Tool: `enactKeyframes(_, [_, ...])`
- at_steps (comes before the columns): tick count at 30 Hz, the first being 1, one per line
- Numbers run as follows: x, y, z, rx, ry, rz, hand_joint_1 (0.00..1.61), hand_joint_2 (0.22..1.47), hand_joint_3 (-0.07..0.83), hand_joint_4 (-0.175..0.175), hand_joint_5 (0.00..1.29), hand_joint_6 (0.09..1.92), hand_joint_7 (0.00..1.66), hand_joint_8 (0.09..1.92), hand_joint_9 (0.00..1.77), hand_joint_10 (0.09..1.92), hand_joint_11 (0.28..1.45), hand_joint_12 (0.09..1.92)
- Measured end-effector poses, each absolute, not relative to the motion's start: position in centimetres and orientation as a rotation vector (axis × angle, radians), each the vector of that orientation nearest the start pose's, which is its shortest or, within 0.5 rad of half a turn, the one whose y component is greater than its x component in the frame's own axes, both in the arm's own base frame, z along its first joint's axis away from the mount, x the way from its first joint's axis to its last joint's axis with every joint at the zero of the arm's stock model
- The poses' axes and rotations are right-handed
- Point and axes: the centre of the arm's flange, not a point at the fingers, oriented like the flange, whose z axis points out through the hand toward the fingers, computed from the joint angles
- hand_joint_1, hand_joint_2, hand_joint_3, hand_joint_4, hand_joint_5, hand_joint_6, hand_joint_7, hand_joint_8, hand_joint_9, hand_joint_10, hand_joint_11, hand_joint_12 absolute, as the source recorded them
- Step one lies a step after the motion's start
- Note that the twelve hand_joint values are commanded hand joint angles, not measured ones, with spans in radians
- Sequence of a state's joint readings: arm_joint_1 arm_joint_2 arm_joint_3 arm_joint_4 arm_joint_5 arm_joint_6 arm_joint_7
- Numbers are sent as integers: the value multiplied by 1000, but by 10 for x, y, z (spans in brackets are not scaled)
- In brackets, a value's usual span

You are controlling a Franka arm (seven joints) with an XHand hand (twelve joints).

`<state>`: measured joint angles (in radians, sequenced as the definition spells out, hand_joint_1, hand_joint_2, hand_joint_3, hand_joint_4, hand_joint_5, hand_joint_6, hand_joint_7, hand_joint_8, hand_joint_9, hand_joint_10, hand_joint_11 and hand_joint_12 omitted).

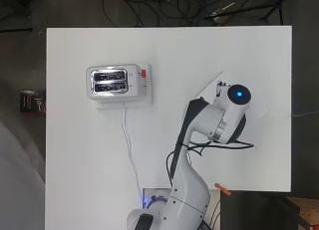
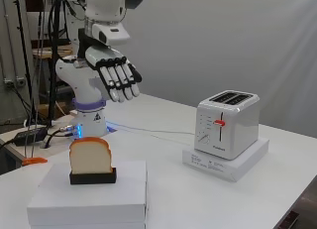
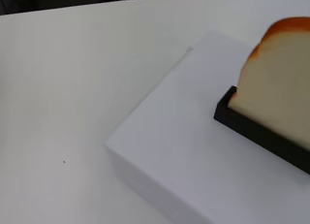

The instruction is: Teleoperate dual arm-hand system to toast a bread

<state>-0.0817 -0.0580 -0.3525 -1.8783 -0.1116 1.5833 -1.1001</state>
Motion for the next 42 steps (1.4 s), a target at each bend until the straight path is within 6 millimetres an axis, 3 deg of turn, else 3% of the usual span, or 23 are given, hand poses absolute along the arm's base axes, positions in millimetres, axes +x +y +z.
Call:
enactKeyframes(2, [457,-259,498,-2844,-948,392,137,1110,-10,-101,343,87,439,87,494,87,405,87])
enactKeyframes(5, [445,-293,497,-2859,-876,360,124,1101,-8,-81,331,87,410,87,439,87,383,87])
enactKeyframes(7, [444,-310,486,-2853,-855,361,127,1103,-5,-80,321,87,401,87,438,87,380,87])
enactKeyframes(11, [456,-341,444,-2815,-847,407,161,1104,-3,-88,303,87,399,87,468,87,387,87])
enactKeyframes(15, [477,-367,422,-2809,-846,422,208,1093,-5,-92,297,87,402,87,480,87,394,87])
enactKeyframes(18, [485,-373,411,-2795,-883,428,289,1090,-2,-98,331,87,490,87,572,87,416,87])
enactKeyframes(24, [474,-358,383,-2725,-982,417,393,1101,2,-79,425,87,642,87,733,87,469,87])
enactKeyframes(25, [472,-356,379,-2711,-1002,412,591,1155,-41,14,568,449,749,87,811,87,502,87])
enactKeyframes(26, [470,-354,378,-2706,-1015,405,901,1143,-24,-40,693,819,840,294,926,313,589,87])
enactKeyframes(27, [469,-353,377,-2709,-1021,398,1120,1136,-13,-97,744,1008,897,569,986,662,726,87])
enactKeyframes(28, [467,-353,376,-2720,-1013,383,1186,1154,2,-116,773,1082,898,932,1038,1088,762,499])
enactKeyframes(29, [464,-354,375,-2734,-994,360,1120,1176,9,-34,786,1182,910,1271,1068,1418,745,921])
enactKeyframes(30, [461,-354,374,-2744,-975,338,1048,1192,10,51,789,1254,921,1465,1083,1593,713,1187])
enactKeyframes(31, [458,-356,371,-2745,-958,326,1090,1193,12,17,781,1251,924,1445,1090,1617,678,1282])
enactKeyframes(32, [457,-357,367,-2741,-938,325,1146,1174,3,-29,794,1215,984,1269,1102,1436,637,1213])
enactKeyframes(33, [458,-360,366,-2740,-919,326,1183,1157,2,-60,793,1219,1043,1071,1130,1073,618,977])
enactKeyframes(35, [464,-368,369,-2753,-899,314,1318,1105,2,-139,780,1182,1094,798,1185,865,667,516])
enactKeyframes(36, [469,-370,375,-2767,-899,296,1302,1114,-4,-158,773,1184,1117,785,1211,683,704,396])
enactKeyframes(39, [481,-361,414,-2804,-923,218,1258,1132,-2,-174,764,1177,1146,813,1371,197,761,342])
enactKeyframes(42, [495,-328,467,-2829,-1023,126,1249,1138,-1,-175,754,1188,1143,830,1429,87,761,380])
